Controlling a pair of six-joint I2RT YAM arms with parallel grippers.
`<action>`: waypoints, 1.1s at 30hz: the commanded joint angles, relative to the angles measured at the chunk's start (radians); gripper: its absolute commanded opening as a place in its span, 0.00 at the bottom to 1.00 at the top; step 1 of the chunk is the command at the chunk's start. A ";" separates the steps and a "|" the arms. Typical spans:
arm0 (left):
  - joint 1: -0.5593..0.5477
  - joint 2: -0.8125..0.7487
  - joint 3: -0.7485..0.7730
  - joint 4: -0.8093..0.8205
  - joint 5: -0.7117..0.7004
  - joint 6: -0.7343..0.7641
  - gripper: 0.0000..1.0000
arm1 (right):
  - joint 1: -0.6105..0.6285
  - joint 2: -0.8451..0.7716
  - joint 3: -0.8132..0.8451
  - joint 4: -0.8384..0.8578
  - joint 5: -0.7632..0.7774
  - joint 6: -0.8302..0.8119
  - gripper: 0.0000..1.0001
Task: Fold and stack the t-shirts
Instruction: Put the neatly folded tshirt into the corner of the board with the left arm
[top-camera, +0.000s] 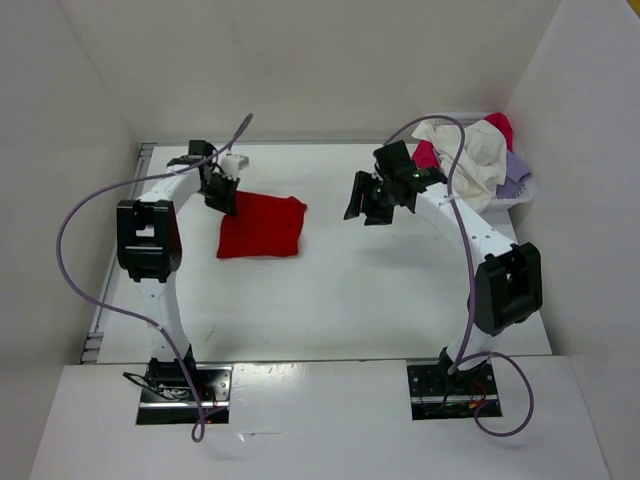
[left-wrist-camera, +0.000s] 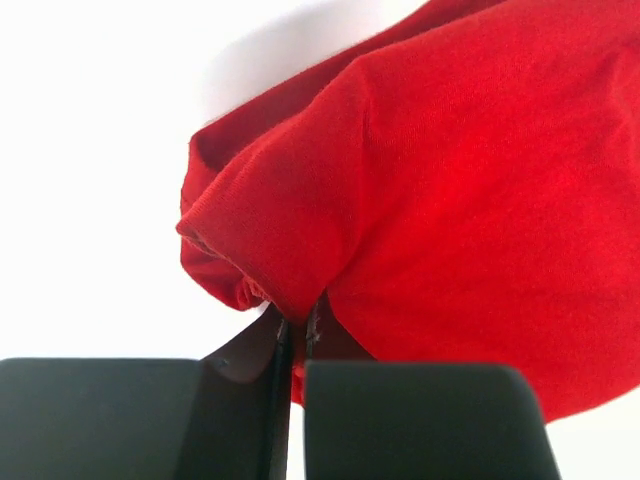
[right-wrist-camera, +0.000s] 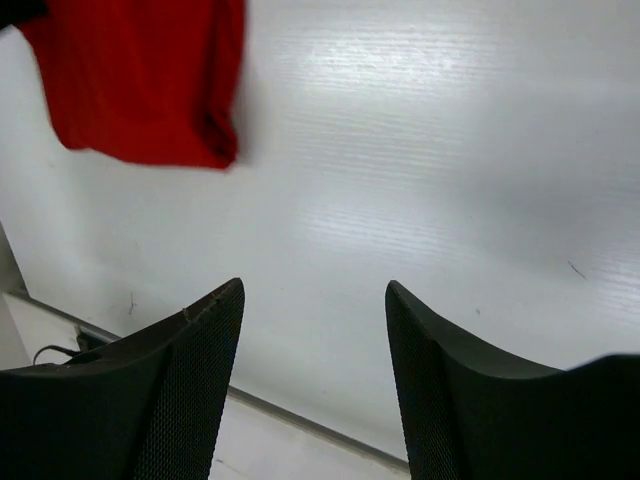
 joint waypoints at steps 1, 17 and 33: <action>0.051 0.057 0.117 0.032 -0.126 0.096 0.00 | -0.002 -0.018 0.053 -0.115 0.038 -0.032 0.64; 0.259 0.745 1.371 -0.260 -0.313 0.212 0.01 | -0.031 0.001 0.174 -0.349 0.126 -0.103 0.67; 0.331 0.930 1.480 0.003 -0.488 0.240 0.09 | -0.040 0.173 0.314 -0.414 0.086 -0.103 0.67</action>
